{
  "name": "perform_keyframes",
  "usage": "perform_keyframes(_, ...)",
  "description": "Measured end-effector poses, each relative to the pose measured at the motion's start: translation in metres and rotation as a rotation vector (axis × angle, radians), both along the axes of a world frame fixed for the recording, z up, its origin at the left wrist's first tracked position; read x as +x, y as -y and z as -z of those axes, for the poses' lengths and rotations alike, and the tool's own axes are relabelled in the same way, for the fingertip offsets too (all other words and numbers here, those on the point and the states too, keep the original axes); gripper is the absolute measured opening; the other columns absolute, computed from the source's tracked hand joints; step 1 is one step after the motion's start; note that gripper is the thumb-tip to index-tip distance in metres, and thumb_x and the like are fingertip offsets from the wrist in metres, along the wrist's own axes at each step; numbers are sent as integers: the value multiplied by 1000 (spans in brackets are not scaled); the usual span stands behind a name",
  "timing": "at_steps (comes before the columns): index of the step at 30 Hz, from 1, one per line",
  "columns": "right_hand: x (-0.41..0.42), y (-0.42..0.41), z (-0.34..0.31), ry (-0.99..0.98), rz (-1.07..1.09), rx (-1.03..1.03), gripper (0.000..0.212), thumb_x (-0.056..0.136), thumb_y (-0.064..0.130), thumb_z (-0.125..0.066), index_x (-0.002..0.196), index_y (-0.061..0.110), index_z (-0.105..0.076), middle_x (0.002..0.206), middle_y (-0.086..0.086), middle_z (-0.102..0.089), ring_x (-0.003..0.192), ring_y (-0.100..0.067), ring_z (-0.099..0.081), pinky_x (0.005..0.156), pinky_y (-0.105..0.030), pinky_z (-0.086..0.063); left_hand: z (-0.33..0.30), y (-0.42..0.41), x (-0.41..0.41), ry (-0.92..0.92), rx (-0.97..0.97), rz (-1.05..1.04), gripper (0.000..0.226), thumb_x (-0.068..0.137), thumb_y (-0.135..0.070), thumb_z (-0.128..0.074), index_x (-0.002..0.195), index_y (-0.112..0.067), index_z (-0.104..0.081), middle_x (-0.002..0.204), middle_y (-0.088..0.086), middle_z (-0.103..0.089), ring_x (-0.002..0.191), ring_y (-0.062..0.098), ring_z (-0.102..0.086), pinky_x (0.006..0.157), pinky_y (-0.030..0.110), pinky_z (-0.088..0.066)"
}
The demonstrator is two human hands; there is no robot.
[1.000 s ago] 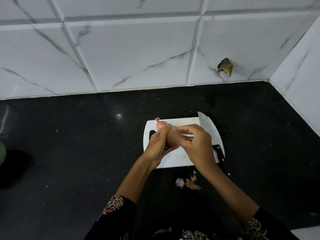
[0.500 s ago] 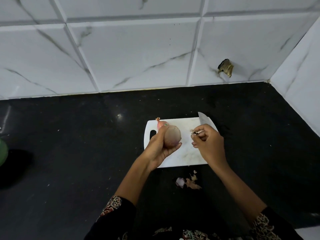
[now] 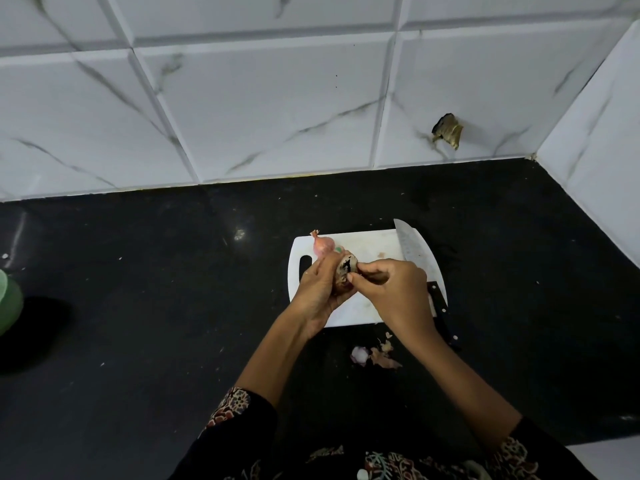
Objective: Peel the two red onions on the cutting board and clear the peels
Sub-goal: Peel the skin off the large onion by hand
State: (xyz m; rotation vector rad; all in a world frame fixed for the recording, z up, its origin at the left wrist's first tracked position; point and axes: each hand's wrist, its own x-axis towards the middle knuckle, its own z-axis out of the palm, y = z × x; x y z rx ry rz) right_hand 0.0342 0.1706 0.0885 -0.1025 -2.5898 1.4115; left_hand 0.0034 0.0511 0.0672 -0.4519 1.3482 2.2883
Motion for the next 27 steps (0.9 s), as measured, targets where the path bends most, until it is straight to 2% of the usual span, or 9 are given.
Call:
perform_keyframes(3, 1, -4, -2, 43, -24, -26, 23, 76, 17, -76, 97, 7, -74, 86, -3, -74, 75, -3, -67, 71, -15, -53, -2, 1, 5, -13, -16, -2, 19, 94, -29, -54, 92, -13, -64, 93, 8, -67, 89, 17, -65, 76, 27, -57)
perform_keyframes(7, 5, -7, -2, 66, -53, -14, 23, 75, 16, -77, 96, 5, -74, 87, -5, -74, 74, -5, -67, 69, -11, -52, 0, 1, 11, 10, -13, -15, 20, 93, -29, -56, 103, -12, -62, 100, 10, -67, 90, 16, -65, 78, 29, -57)
perform_keyframes(14, 14, -8, 0, 44, -63, 28, 14, 80, 12, -72, 90, 4, -75, 83, -5, -74, 69, -4, -65, 66, -14, -52, 1, -2, 24, 38, -1, -70, 24, 92, -26, -59, 110, -10, -60, 100, 9, -65, 84, 15, -65, 65, 25, -57)
perform_keyframes(17, 19, -7, 2, 25, -33, 14, 11, 79, 12, -71, 88, 6, -75, 78, -3, -73, 67, -3, -65, 64, -16, -53, 0, -2, 29, 54, 26, -81, 18, 92, -26, -58, 102, -11, -62, 97, 9, -64, 82, 15, -64, 63, 25, -57)
perform_keyframes(20, 22, -9, 2, 77, -2, -142, 6, 79, 10, -71, 82, 7, -75, 73, -2, -73, 67, -8, -68, 65, -19, -55, -3, -1, 34, 80, 61, -72, 18, 91, -29, -59, 96, -12, -63, 93, 9, -66, 76, 14, -66, 63, 26, -58)
perform_keyframes(22, 23, -12, 4, 179, 57, -365, 4, 79, 8, -71, 81, 4, -73, 71, -6, -72, 65, -16, -70, 66, -24, -58, -5, 1, 37, 109, 77, -60, 25, 91, -33, -59, 99, -10, -63, 93, 10, -68, 75, 15, -68, 62, 26, -59)
perform_keyframes(24, 22, -17, 7, 283, 144, -593, 3, 79, 3, -70, 81, 1, -70, 71, -10, -70, 62, -16, -69, 65, -22, -58, -6, 4, 40, 146, 118, -54, 34, 91, -36, -58, 105, -6, -61, 94, 12, -70, 78, 17, -68, 62, 28, -60)
perform_keyframes(27, 25, -25, 16, 297, 252, -675, 3, 79, -1, -70, 82, -2, -69, 74, -13, -69, 61, -14, -69, 61, -19, -57, -7, 8, 43, 191, 202, -53, 42, 90, -38, -59, 108, -1, -60, 88, 15, -73, 82, 22, -70, 69, 32, -61)
